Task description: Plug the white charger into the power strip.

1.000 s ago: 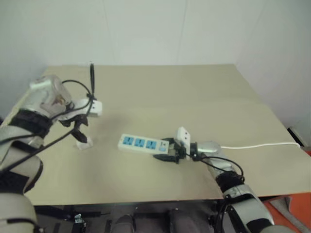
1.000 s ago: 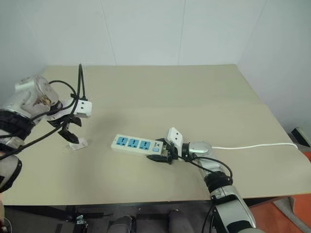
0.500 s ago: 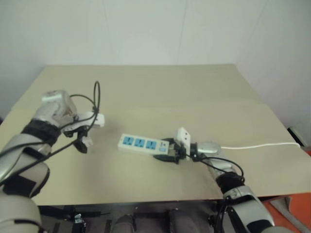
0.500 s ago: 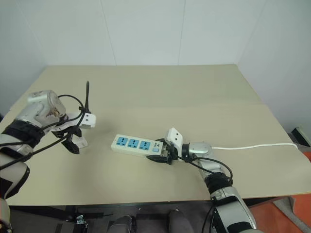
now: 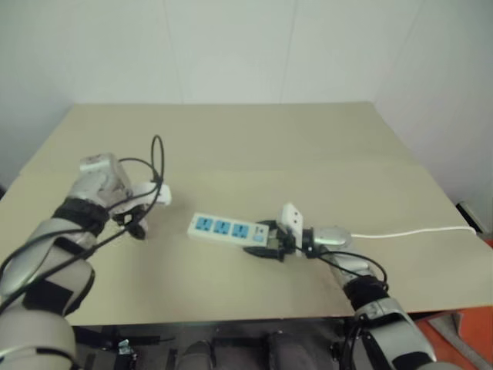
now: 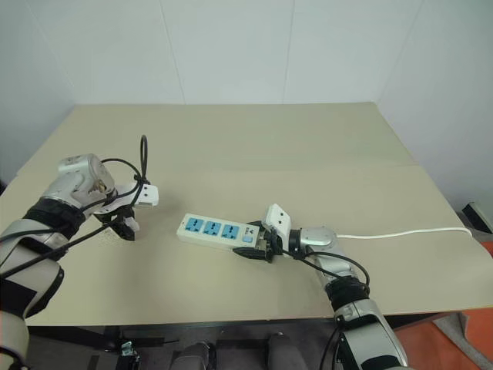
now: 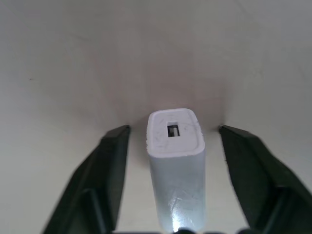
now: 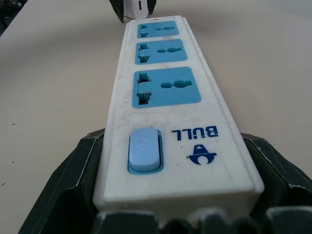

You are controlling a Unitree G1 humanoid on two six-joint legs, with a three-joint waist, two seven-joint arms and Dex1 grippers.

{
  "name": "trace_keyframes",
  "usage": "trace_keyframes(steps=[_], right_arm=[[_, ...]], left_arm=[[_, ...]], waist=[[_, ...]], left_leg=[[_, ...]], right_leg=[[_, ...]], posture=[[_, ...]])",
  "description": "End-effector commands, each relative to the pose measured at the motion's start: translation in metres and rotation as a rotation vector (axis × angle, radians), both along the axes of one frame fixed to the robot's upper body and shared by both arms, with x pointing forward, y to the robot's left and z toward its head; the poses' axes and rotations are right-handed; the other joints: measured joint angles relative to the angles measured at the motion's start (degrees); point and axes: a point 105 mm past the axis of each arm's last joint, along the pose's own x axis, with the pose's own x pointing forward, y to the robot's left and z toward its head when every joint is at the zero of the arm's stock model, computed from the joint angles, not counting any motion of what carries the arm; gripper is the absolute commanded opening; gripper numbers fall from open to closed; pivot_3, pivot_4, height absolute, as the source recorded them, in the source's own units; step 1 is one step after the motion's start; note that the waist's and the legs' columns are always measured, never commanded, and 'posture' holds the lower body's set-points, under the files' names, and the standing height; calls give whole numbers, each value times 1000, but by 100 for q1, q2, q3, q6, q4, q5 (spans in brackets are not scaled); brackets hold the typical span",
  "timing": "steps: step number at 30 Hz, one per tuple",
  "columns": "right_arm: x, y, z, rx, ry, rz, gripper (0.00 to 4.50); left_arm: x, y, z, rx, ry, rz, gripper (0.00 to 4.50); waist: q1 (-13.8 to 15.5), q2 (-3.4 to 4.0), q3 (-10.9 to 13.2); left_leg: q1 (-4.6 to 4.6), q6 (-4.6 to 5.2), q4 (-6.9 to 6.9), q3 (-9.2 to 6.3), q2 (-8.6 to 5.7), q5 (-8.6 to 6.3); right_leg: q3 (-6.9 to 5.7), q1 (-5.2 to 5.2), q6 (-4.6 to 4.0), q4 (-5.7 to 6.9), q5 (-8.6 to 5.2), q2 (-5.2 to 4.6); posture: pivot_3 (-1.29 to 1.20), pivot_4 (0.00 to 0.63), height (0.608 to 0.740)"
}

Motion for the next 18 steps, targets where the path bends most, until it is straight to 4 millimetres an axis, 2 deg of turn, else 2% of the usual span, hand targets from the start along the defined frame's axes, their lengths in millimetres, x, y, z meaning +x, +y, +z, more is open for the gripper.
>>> trace_keyframes(steps=[1,3,5,7,9,12,14,18], right_arm=[[-3,-2,-1,-3,8,2,3446],[-3,-2,-2,-4,8,2,3446],[-3,-2,-2,-5,9,2,3446],[-3,-2,-2,-6,10,3,3446],[-4,-1,-2,-6,12,7,3446],[-5,1,-3,-6,14,22,3446],[-5,3,-2,-1,22,40,3446],[-11,9,-3,0,55,105,3446]], left_arm=[[2,4,3,2,-31,4,1638],[3,3,5,-4,-35,1,1010],[6,-1,11,-33,-57,-12,1015],[10,-15,22,-126,-101,-75,1015],[18,-45,43,-325,-198,-154,1015],[30,-100,94,-774,-489,-316,1015],[29,-120,123,-1008,-604,-319,1015],[9,-134,129,-1143,-519,-371,1015]], waist=[[0,0,0],[0,0,0],[-1,0,0],[0,0,0],[5,0,0],[49,-1,0],[51,-1,0],[-103,-1,-1]], left_leg=[[1,0,0,0,0,0],[3,0,0,0,1,0],[3,0,1,-1,1,0],[1,0,2,-1,1,0],[0,0,3,-1,1,0],[-6,0,8,-1,2,0],[-10,0,18,0,3,0],[-3,0,17,9,1,0]], right_leg=[[0,1,0,1,0,0],[0,2,0,2,0,0],[-1,2,0,3,0,0],[-1,2,0,2,1,0],[-2,2,-1,1,1,-1],[-7,2,0,-3,2,-7],[-10,4,3,-4,5,-11],[7,5,6,-1,9,-7]], posture=[[0,150,740],[0,150,740],[0,150,740],[0,150,740],[0,150,740],[0,150,740],[0,150,740],[0,150,740]])
